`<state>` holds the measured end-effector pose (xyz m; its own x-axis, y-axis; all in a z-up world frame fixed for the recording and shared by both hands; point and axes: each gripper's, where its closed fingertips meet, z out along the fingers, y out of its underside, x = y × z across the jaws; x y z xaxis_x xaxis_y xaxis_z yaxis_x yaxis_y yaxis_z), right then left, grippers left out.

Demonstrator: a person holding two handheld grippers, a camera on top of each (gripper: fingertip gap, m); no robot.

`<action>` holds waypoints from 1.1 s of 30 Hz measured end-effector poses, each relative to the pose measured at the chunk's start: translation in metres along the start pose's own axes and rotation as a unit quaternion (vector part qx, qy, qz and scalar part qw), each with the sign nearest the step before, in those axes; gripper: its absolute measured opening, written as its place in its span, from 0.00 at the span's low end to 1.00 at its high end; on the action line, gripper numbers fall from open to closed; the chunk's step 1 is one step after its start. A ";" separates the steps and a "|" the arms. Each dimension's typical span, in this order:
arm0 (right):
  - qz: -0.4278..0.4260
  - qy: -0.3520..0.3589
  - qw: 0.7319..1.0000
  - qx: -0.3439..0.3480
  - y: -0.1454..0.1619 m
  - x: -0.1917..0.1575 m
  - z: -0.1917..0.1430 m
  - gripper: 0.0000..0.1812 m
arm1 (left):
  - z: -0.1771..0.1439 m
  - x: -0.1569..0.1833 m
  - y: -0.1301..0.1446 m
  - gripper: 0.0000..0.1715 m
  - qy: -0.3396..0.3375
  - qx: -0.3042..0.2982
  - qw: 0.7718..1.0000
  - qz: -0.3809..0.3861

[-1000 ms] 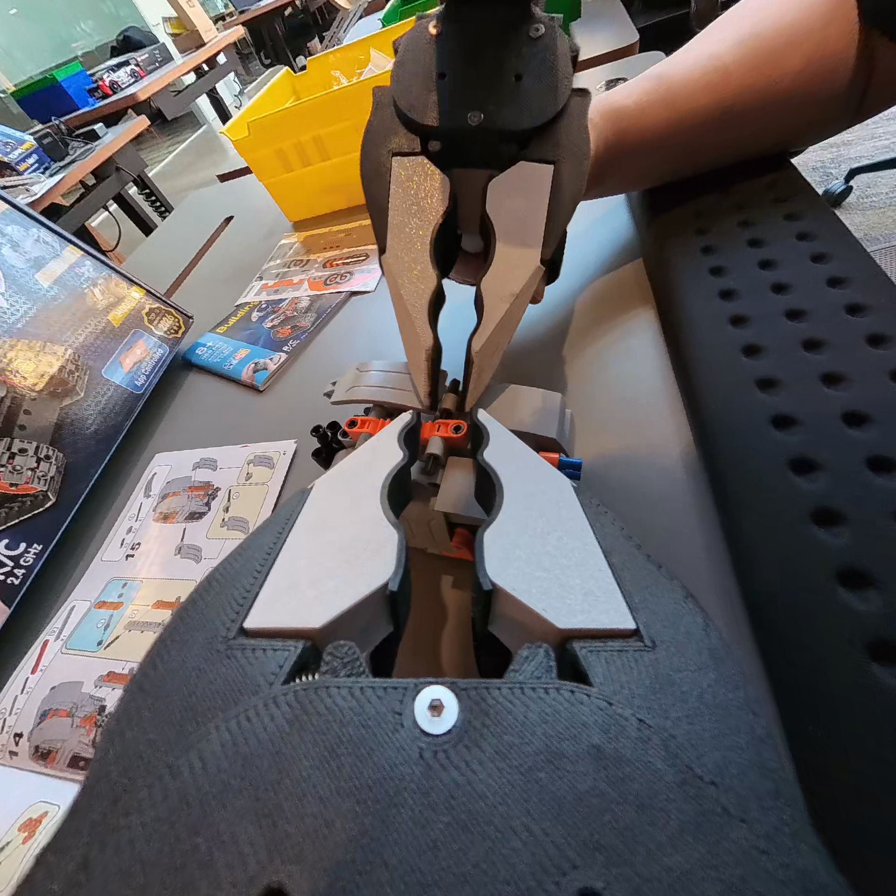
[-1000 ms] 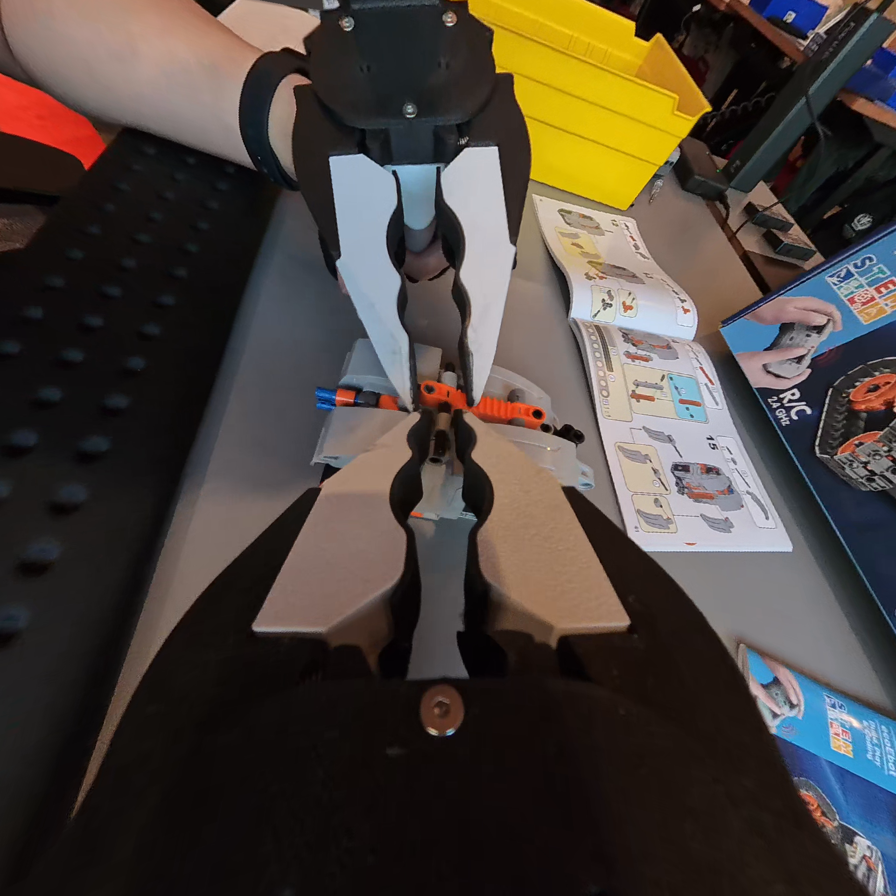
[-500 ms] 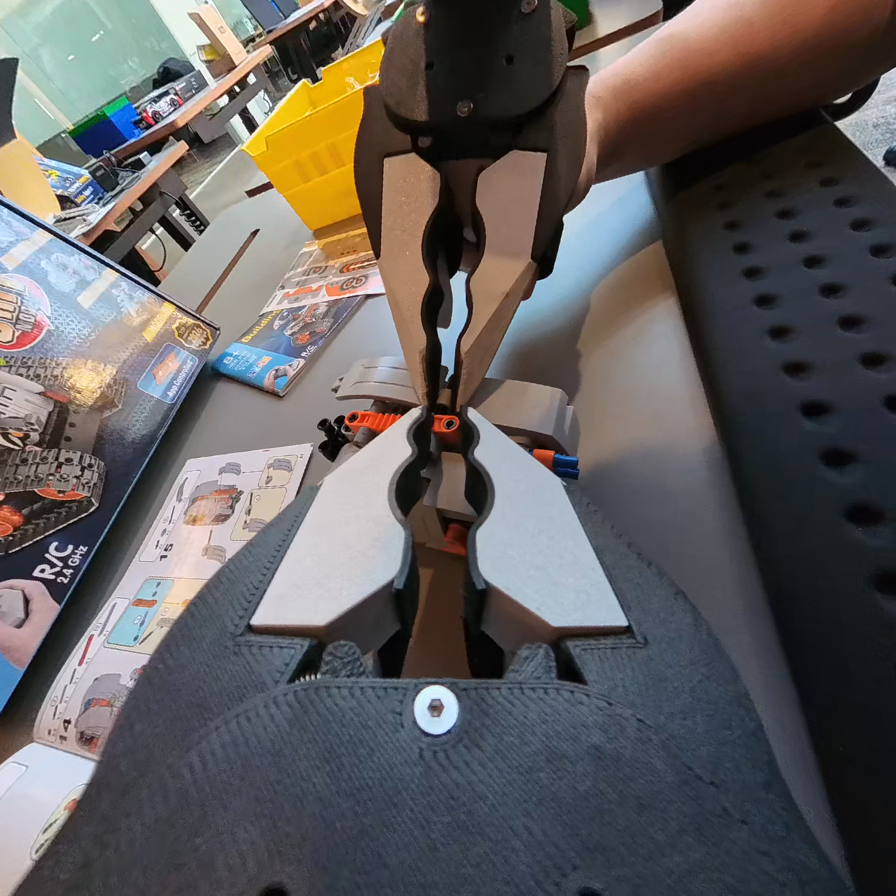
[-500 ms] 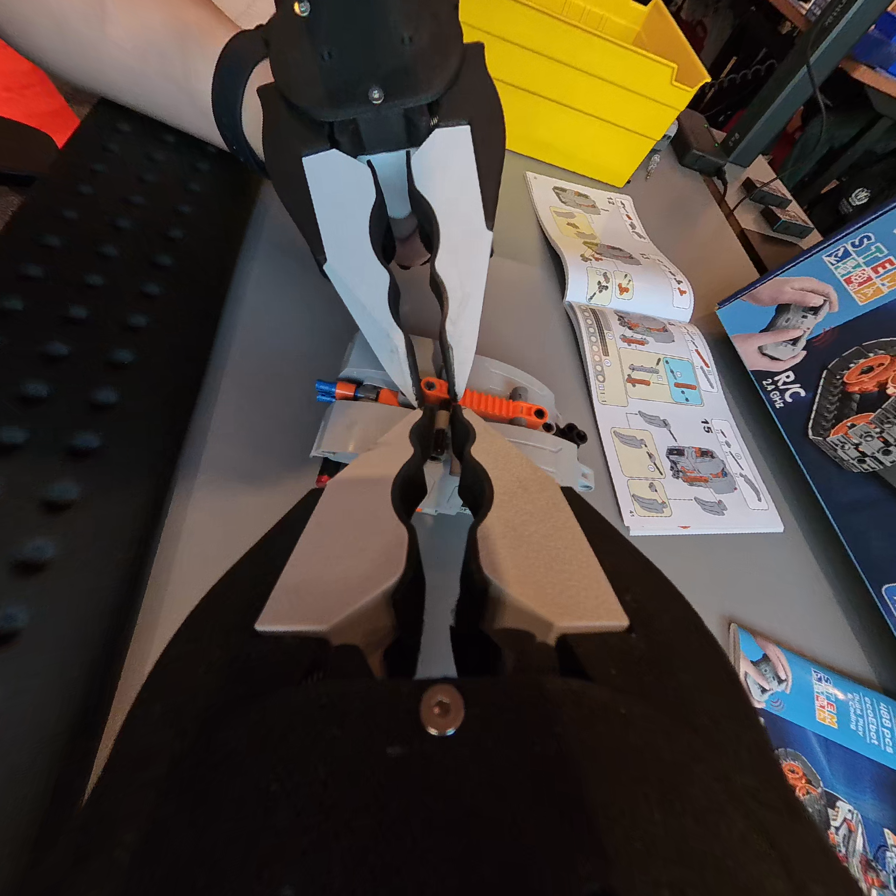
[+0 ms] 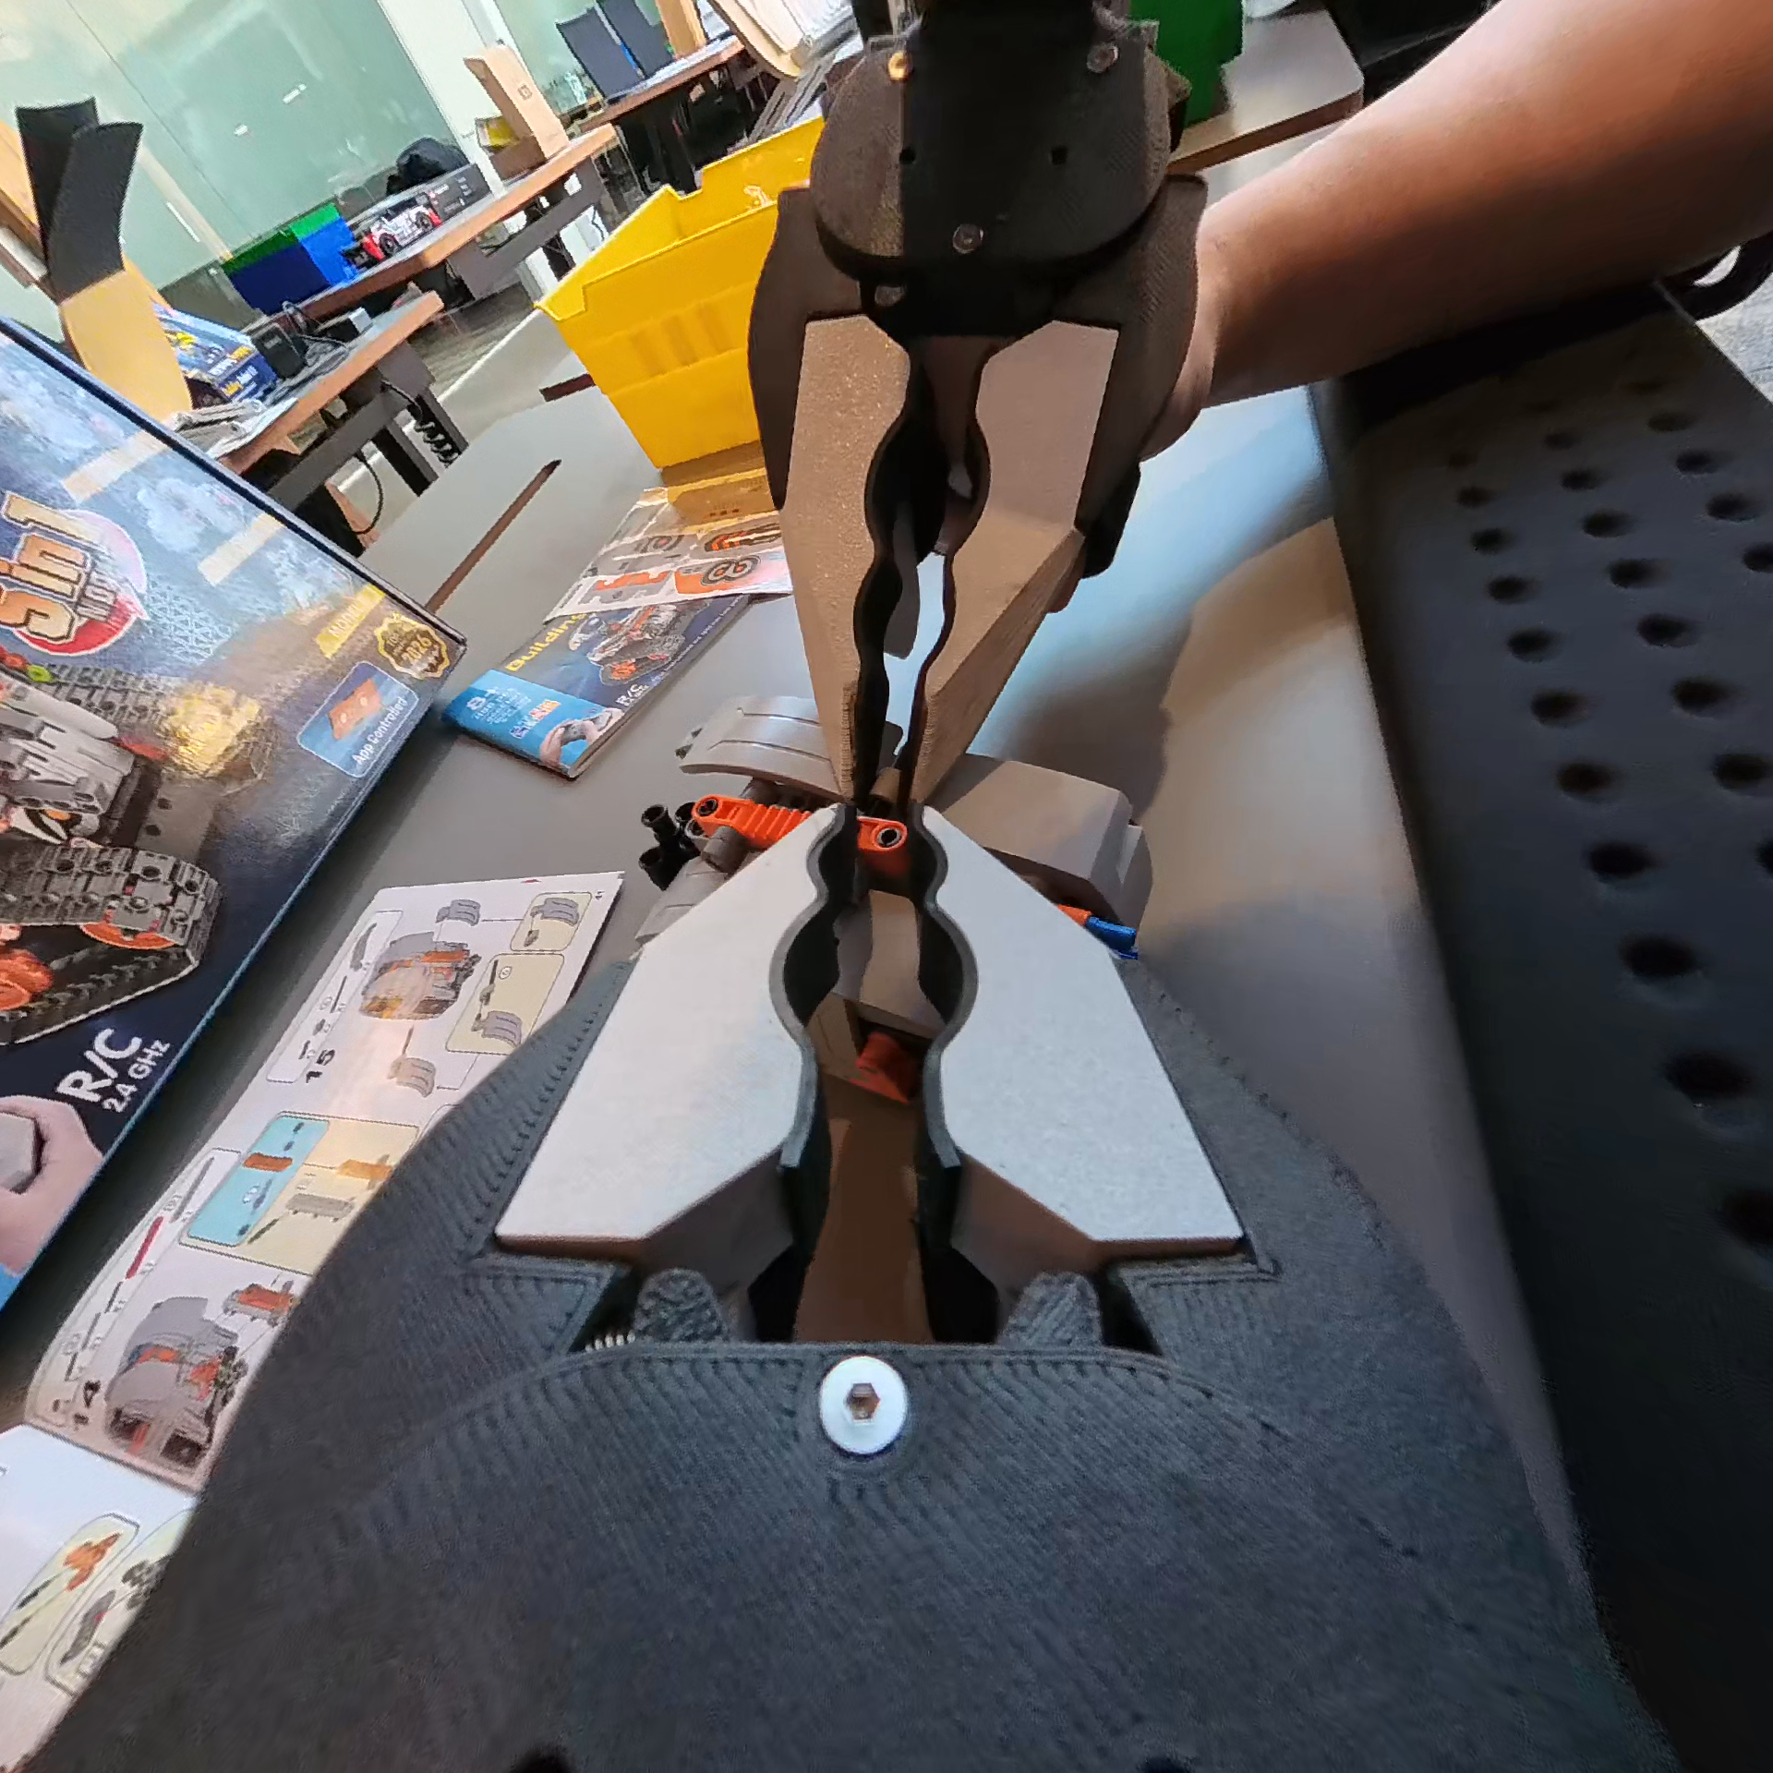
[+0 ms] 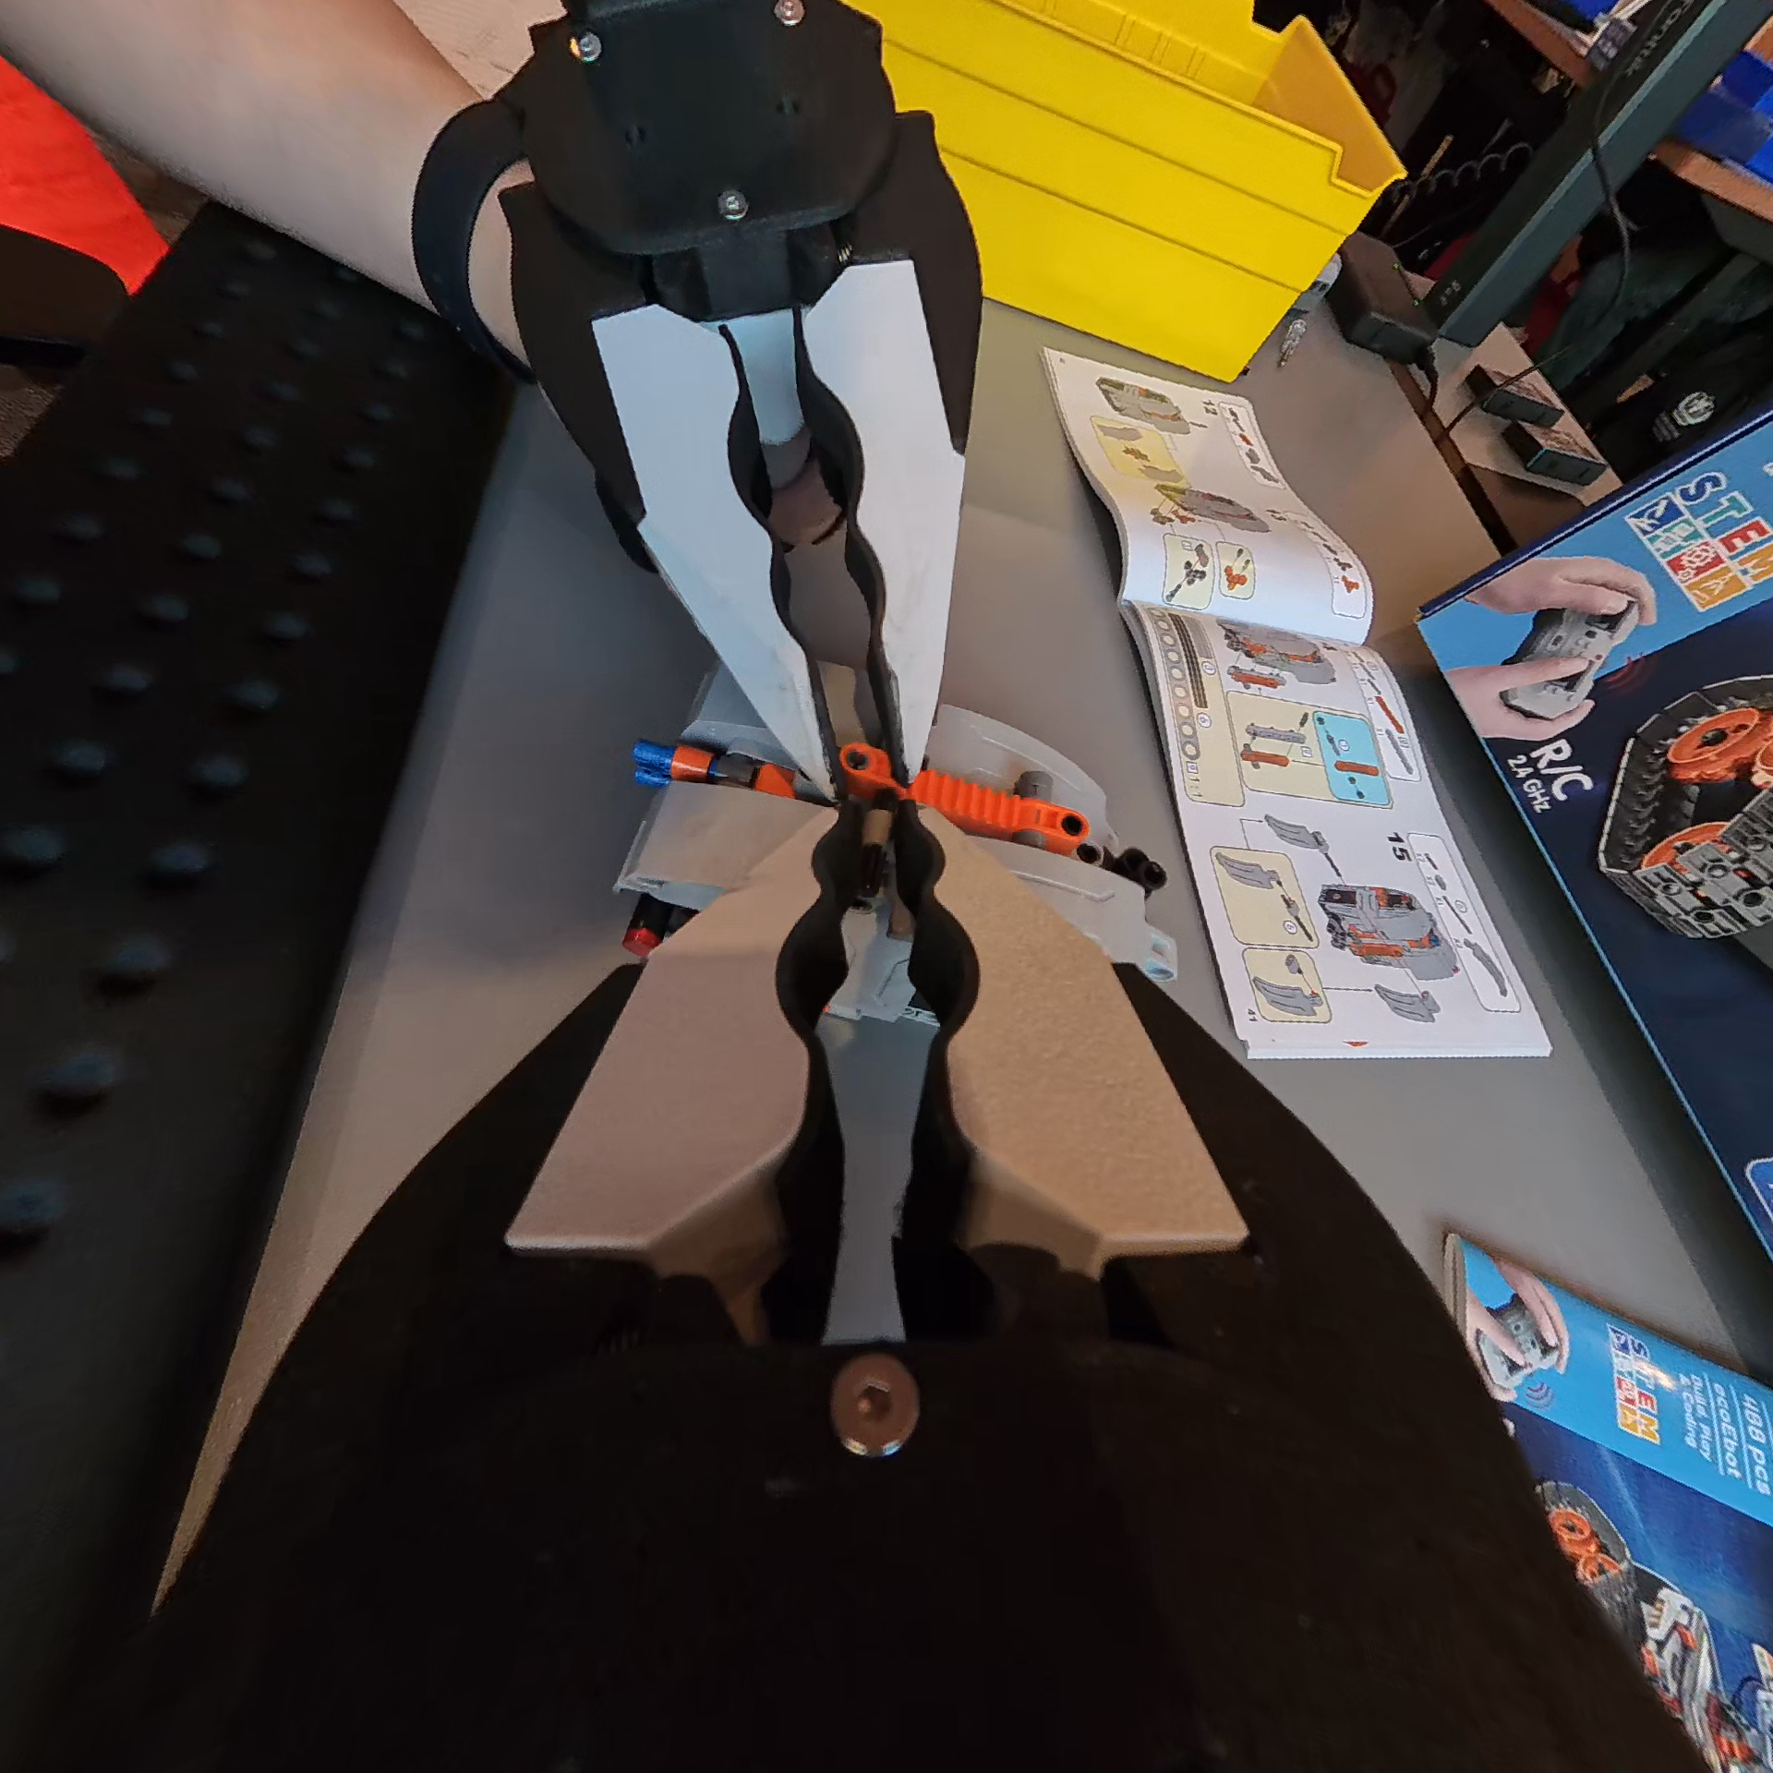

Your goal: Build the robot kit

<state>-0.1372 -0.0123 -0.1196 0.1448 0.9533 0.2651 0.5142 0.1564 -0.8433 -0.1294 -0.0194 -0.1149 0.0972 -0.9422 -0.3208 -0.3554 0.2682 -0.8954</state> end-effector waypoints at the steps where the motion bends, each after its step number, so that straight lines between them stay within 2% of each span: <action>1: 0.001 -0.007 1.000 0.002 0.000 -0.001 -0.001 0.03 | 0.000 0.002 -0.002 0.05 0.007 0.003 1.000 0.006; 3: -0.004 -0.035 0.999 0.012 0.000 -0.006 -0.003 0.03 | -0.002 0.008 -0.007 0.07 0.035 0.010 0.999 0.037; 4: -0.008 -0.042 0.999 0.015 0.000 -0.006 -0.004 0.03 | -0.003 0.008 -0.009 0.12 0.046 0.013 0.998 0.045; 7: -0.031 -0.058 0.998 0.023 -0.001 -0.006 -0.004 0.03 | 0.000 0.010 -0.005 0.12 0.101 -0.013 0.994 0.038; 10: -0.030 -0.074 0.996 0.031 -0.001 -0.007 -0.005 0.03 | 0.003 0.010 -0.006 0.11 0.145 -0.027 0.986 0.071; 12: -0.032 -0.088 0.995 0.035 0.000 -0.008 -0.007 0.03 | 0.005 0.011 -0.006 0.11 0.180 -0.040 0.978 0.096; 16: -0.028 -0.122 0.991 0.038 0.001 -0.008 -0.009 0.03 | 0.008 0.010 -0.004 0.14 0.252 -0.092 0.959 0.089; 19: -0.032 -0.126 0.991 0.029 0.003 -0.005 -0.010 0.03 | 0.010 0.008 -0.003 0.14 0.265 -0.135 0.949 0.105; 23: -0.038 -0.103 0.994 0.020 0.003 -0.002 -0.008 0.04 | 0.007 0.005 0.001 0.13 0.275 -0.181 0.941 0.081; 27: -0.045 -0.094 0.994 0.025 0.003 -0.002 -0.008 0.04 | 0.007 0.005 0.001 0.14 0.274 -0.167 0.944 0.076; 33: -0.048 -0.090 0.994 0.036 0.001 -0.003 -0.007 0.03 | 0.006 0.005 0.001 0.13 0.297 -0.193 0.929 0.108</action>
<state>-0.1311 -0.0172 -0.1174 -0.0590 0.9629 0.2633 0.4549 0.2607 -0.8515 -0.1237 -0.0229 -0.1194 -0.5039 -0.8506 -0.1500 -0.6250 0.4790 -0.6164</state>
